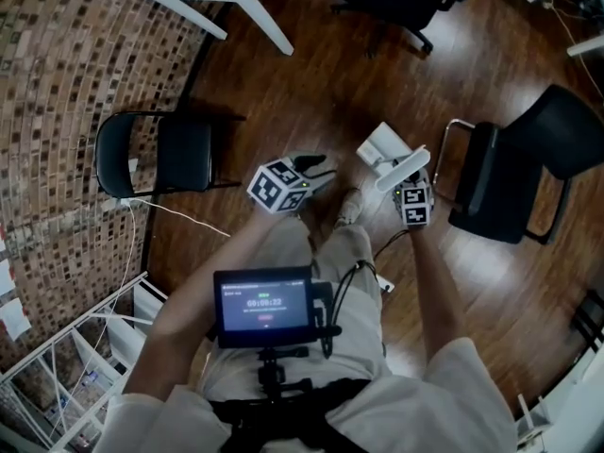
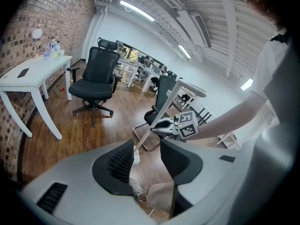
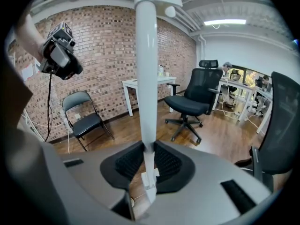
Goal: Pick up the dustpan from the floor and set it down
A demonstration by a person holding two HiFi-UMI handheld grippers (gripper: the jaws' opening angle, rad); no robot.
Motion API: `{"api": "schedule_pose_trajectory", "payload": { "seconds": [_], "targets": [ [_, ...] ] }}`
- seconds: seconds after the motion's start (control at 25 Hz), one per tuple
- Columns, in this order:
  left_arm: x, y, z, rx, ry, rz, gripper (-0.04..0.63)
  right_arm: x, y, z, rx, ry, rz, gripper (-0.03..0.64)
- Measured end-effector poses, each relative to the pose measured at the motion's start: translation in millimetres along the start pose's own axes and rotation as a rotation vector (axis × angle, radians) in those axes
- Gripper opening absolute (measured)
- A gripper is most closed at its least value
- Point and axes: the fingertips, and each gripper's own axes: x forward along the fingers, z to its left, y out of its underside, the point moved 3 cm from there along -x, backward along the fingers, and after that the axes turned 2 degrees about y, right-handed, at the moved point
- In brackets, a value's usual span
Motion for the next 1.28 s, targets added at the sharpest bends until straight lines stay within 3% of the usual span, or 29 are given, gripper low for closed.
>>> {"api": "schedule_pose_trajectory", "payload": {
  "seconds": [1.28],
  "targets": [
    [42.0,7.8,14.5,0.037,0.031,0.09,0.161,65.2,30.4,10.6,-0.006,-0.037,-0.001,0.097]
  ]
}}
